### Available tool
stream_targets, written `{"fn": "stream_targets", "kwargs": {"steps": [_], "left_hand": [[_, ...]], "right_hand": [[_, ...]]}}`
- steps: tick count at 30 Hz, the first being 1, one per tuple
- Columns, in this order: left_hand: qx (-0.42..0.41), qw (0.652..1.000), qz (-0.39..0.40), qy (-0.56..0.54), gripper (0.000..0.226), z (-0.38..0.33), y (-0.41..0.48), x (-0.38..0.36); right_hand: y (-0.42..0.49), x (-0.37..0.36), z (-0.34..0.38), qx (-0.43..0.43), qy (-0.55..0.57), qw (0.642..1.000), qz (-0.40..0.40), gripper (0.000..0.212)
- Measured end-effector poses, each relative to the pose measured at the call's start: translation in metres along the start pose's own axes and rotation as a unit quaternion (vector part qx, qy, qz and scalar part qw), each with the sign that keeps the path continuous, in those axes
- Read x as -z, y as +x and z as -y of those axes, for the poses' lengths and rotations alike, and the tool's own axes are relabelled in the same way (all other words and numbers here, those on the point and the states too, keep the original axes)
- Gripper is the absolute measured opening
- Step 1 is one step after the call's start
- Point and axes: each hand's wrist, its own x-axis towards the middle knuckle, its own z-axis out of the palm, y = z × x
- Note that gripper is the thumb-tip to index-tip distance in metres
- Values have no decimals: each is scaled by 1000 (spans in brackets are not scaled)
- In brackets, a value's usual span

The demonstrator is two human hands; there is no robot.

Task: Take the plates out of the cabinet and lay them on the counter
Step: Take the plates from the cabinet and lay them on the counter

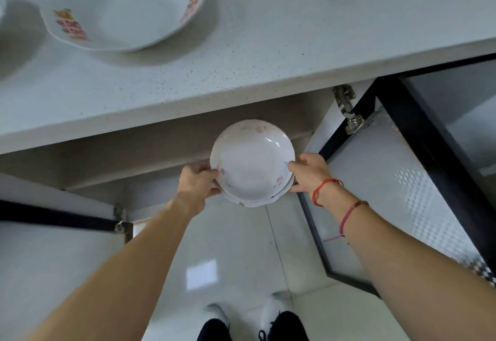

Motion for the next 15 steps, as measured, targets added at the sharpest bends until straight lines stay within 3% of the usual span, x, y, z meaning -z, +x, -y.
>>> {"fn": "stream_targets", "kwargs": {"steps": [15], "left_hand": [[64, 997, 18, 41, 27, -42, -185, 42]], "right_hand": [[-192, 36, 36, -55, -37, 998, -1, 17]]}}
